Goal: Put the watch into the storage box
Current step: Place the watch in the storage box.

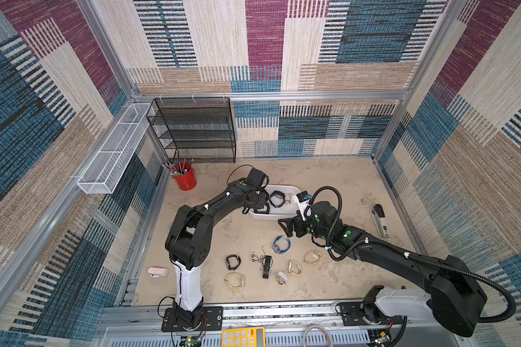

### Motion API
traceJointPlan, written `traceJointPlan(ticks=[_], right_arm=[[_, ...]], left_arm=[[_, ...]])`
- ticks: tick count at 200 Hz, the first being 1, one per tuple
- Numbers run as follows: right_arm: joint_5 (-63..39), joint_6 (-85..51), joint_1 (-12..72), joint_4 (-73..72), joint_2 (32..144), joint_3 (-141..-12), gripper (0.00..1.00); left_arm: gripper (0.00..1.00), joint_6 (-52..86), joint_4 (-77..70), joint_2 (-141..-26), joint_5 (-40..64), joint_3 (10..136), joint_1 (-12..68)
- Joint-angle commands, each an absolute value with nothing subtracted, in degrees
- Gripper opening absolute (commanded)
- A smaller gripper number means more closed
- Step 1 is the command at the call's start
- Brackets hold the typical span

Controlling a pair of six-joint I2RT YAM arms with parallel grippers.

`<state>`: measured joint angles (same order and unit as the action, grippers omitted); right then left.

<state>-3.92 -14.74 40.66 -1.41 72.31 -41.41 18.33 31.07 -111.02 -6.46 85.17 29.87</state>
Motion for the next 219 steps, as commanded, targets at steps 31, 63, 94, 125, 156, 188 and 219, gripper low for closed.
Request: traceJointPlan(ticks=[31,63,94,125,156,188,219], right_arm=[[-3.6,-15.6,40.8,-4.0,71.6,-42.6,1.0],[-2.9,-16.0,40.8,-4.2,71.7,-42.4,1.0],[-3.3,-16.2,40.8,-3.8,72.6,-43.0,1.0],[-3.3,-16.3,40.8,-4.2,72.8,-42.6,1.0],[-3.6,-16.5,40.8,-3.6,73.6,-43.4,1.0],[-1.7,-17.3,40.8,-1.8,73.7,-43.3,1.0],[0.0,-18.7,40.8,1.2,73.5,-43.6,1.0]], left_arm=[[0.63,21.2,28.6,-105.5,-3.1,82.4,29.9],[0.8,22.2,20.4,-98.0,1.9,75.4,29.9],[0.9,23.9,7.7,-89.2,5.8,63.5,29.9],[0.94,24.9,4.4,-84.7,5.8,57.9,29.8],[0.99,24.7,4.0,-82.5,6.8,55.4,29.8],[0.99,24.3,3.3,-80.4,8.1,52.3,29.8],[1.0,23.5,3.2,-77.1,8.1,49.1,29.8]])
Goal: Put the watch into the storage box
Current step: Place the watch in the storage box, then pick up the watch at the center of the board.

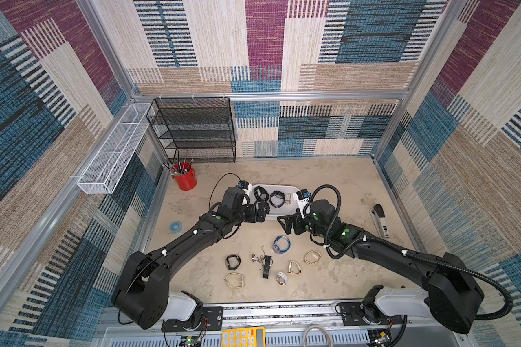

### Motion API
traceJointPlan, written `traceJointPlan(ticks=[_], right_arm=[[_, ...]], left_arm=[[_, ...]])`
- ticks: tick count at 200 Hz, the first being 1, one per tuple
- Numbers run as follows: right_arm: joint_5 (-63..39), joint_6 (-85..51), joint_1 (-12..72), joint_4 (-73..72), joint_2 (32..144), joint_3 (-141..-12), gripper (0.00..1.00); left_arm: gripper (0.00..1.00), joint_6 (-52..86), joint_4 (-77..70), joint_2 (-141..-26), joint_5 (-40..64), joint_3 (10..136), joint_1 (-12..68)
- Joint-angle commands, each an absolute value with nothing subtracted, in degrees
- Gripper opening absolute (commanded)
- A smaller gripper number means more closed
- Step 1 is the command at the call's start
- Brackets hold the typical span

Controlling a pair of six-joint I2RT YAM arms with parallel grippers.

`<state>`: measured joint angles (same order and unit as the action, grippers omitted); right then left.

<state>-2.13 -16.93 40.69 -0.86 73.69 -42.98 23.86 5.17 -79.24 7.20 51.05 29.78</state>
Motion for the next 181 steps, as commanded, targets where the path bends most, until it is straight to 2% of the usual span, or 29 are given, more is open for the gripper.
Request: traceJointPlan(ticks=[1,58,125,181], right_arm=[[0.1,-18.7,40.8,1.4,73.5,-43.6,1.0],[3.9,-22.4,40.8,13.0,72.9,-43.8,0.99],[5.1,-30.2,41.7,25.2,71.0,-43.1,0.87],[5.7,-37.1,46.0,32.8,65.9,-38.0,0.79]], left_arm=[[0.99,23.5,3.1,-76.9,8.1,49.0,29.8],[0.99,24.1,2.1,-71.3,6.6,43.0,29.8],[0.98,23.6,0.5,-68.5,6.3,39.6,29.8],[0.98,23.8,0.3,-67.9,5.8,39.0,29.8]])
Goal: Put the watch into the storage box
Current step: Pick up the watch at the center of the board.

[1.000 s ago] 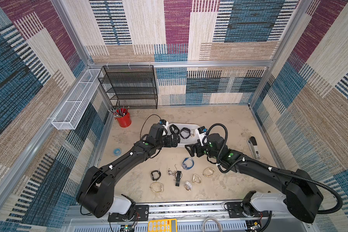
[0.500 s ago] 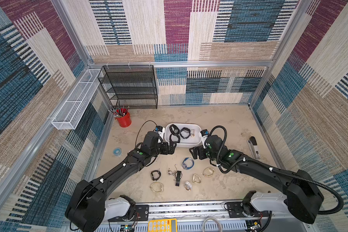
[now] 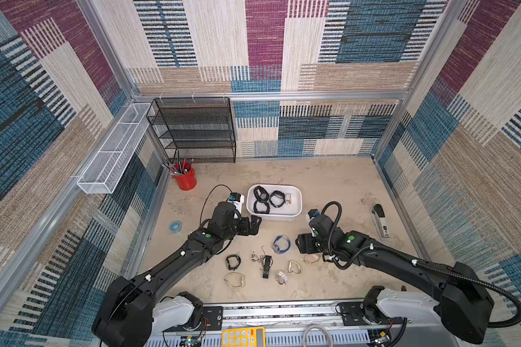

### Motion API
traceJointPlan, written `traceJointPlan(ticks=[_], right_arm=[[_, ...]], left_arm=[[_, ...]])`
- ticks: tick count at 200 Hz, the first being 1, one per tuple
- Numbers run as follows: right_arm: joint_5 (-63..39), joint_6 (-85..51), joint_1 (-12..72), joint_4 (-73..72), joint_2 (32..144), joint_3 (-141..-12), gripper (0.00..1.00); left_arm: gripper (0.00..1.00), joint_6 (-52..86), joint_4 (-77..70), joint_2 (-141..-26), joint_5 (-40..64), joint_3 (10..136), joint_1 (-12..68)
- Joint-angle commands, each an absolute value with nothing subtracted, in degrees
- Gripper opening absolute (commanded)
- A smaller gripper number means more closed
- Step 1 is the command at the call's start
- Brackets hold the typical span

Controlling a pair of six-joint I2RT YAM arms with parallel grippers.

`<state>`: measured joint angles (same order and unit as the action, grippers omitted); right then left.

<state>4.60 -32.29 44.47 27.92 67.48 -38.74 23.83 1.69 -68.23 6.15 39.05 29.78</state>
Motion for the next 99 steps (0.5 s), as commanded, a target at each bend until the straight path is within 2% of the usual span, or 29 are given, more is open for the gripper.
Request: traceJointPlan(ticks=[1,99], right_arm=[[5.7,-37.2,46.1,33.0,65.8,-37.9,0.78],[4.2,-40.5,49.7,31.4,65.0,-33.8,0.57]], left_arm=[[0.98,23.8,0.3,-67.9,5.8,39.0,29.8],[0.97,24.3,-0.2,-68.3,5.9,38.6,29.8]])
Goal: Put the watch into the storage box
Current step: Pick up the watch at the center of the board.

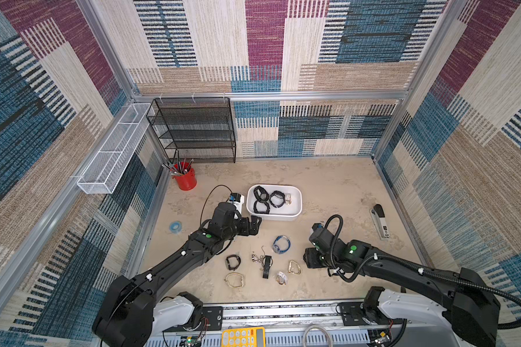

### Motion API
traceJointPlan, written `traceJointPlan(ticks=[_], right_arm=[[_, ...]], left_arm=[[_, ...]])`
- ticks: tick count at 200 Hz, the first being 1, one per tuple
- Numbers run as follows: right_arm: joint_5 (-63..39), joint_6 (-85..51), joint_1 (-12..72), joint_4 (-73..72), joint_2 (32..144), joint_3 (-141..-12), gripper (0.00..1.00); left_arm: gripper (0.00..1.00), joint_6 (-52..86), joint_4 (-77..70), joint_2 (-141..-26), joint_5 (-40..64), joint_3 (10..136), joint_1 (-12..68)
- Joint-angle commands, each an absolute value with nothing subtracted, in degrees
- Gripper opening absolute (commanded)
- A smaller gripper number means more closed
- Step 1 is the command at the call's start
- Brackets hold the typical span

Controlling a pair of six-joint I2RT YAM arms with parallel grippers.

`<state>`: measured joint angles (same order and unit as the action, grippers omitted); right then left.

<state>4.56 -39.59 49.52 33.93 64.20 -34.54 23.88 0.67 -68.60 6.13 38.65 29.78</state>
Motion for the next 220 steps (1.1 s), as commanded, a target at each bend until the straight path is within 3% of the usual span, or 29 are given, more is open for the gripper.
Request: traceJointPlan(ticks=[1,48,109,196,220], right_arm=[[4.2,-40.5,49.7,31.4,65.1,-33.8,0.57],[3.9,-39.8,49.9,27.4,69.1,-33.9,0.54],[4.0,-39.2,50.0,23.4,75.1,-34.2,0.39],[6.9,-37.5,50.0,23.4,78.7,-36.4,0.0],[8.3,-37.3,49.9,24.8,78.2,-37.9,0.0]], left_arm=[[0.97,24.3,-0.2,-68.3,5.9,38.6,29.8],[0.97,24.5,1.1,-66.5,5.4,38.2,29.8],[0.96,24.2,2.7,-65.1,4.6,37.9,29.8],[0.96,23.2,2.7,-65.3,4.3,37.5,29.8],[0.96,23.5,2.6,-65.5,4.7,37.5,29.8]])
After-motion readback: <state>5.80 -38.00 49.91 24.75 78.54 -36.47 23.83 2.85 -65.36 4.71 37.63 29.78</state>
